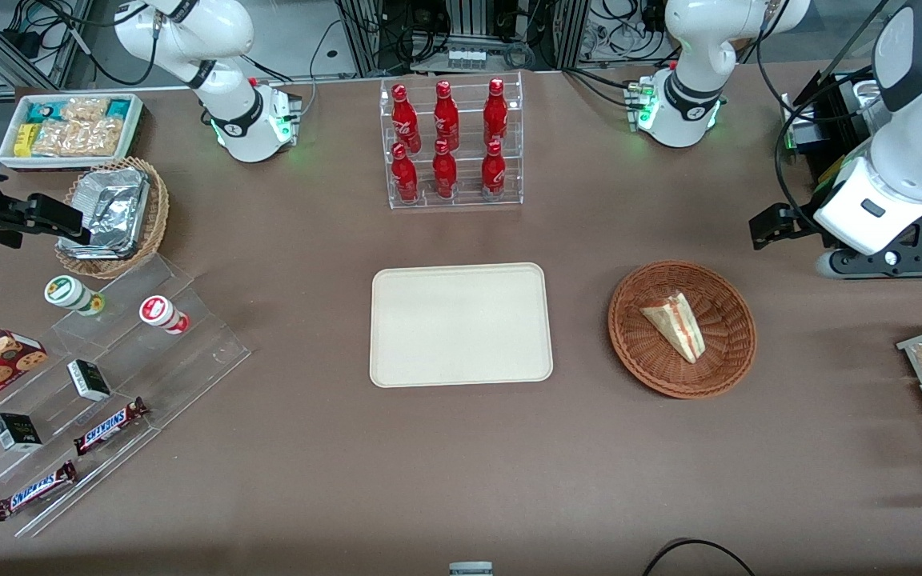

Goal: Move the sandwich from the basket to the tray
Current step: 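Move the left gripper over the sandwich in the wicker basket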

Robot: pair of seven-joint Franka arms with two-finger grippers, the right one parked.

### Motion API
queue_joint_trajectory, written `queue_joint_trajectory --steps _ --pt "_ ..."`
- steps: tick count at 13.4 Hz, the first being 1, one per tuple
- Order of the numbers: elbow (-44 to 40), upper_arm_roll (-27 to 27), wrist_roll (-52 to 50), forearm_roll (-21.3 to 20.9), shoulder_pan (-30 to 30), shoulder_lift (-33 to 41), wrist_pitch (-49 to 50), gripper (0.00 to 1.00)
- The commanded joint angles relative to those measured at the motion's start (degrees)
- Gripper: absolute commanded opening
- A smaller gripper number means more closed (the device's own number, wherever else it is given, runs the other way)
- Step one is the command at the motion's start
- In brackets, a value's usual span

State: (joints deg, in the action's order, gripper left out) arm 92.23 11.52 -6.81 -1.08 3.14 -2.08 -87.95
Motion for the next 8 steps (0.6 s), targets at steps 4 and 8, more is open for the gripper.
queue_joint_trajectory --steps 4,8 --pt "1.8 0.3 3.8 0.0 0.7 -2.4 -0.1 1.0" --pt "15.7 0.6 -0.4 0.1 0.3 -0.7 -14.4 1.0"
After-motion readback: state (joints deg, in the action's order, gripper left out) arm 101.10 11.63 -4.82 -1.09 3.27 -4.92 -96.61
